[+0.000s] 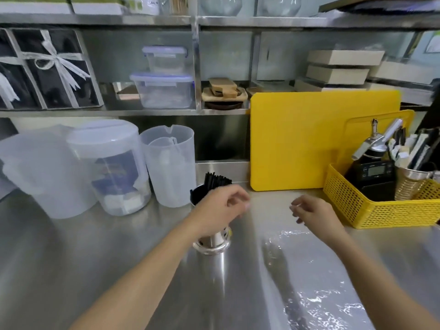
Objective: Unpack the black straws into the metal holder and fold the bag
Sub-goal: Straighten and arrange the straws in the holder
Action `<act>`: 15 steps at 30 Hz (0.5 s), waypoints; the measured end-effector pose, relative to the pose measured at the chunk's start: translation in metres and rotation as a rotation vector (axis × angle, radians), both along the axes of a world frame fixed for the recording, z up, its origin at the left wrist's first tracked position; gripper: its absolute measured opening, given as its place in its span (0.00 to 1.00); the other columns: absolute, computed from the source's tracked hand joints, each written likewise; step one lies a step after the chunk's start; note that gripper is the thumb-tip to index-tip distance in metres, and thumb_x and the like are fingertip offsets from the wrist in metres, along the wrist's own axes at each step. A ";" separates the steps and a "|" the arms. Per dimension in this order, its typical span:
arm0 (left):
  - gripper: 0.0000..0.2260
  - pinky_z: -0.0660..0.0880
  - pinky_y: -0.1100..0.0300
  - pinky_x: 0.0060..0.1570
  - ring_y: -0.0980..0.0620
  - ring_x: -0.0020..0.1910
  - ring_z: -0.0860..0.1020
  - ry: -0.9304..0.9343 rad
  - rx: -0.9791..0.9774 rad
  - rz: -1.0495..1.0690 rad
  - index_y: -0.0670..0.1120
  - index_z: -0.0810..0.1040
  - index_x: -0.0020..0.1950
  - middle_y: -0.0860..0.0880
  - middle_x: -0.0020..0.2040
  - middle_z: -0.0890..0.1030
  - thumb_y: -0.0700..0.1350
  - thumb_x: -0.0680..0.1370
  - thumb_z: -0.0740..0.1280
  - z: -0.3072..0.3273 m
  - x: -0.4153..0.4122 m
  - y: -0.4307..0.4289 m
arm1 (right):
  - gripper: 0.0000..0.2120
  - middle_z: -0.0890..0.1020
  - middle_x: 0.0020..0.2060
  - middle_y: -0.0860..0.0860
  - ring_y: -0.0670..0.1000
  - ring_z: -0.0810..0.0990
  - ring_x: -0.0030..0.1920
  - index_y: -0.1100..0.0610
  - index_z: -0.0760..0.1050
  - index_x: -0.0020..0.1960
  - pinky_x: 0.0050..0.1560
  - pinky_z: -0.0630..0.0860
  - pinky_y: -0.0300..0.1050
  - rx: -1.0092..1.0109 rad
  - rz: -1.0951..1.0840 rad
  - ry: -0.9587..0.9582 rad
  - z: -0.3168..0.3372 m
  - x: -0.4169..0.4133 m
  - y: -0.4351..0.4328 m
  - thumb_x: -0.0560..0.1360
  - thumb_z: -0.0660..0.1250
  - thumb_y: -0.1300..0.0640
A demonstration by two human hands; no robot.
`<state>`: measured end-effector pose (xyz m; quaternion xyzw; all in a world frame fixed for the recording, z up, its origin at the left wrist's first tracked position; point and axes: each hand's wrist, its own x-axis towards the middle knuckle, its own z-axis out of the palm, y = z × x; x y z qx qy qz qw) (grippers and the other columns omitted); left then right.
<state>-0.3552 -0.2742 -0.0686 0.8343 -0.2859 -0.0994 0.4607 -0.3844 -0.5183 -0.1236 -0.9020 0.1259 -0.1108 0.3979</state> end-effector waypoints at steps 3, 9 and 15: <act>0.05 0.77 0.57 0.51 0.57 0.40 0.81 -0.087 -0.088 0.041 0.57 0.75 0.44 0.52 0.40 0.82 0.46 0.77 0.64 0.024 0.014 0.029 | 0.04 0.82 0.36 0.56 0.54 0.79 0.34 0.60 0.77 0.46 0.33 0.71 0.41 0.076 -0.019 -0.086 0.014 0.007 0.042 0.75 0.65 0.60; 0.06 0.77 0.64 0.42 0.57 0.34 0.79 -0.127 -0.274 0.191 0.48 0.78 0.45 0.49 0.37 0.81 0.42 0.78 0.62 0.036 0.056 0.077 | 0.05 0.80 0.33 0.54 0.50 0.76 0.31 0.60 0.77 0.44 0.30 0.70 0.33 0.156 -0.034 -0.181 0.028 0.022 0.102 0.76 0.63 0.61; 0.05 0.74 0.63 0.41 0.52 0.37 0.79 -0.089 -0.245 0.211 0.46 0.78 0.45 0.48 0.37 0.81 0.41 0.78 0.62 0.018 0.093 0.087 | 0.03 0.81 0.35 0.54 0.49 0.77 0.32 0.58 0.76 0.44 0.32 0.70 0.38 0.144 -0.059 -0.162 0.028 0.045 0.123 0.75 0.65 0.59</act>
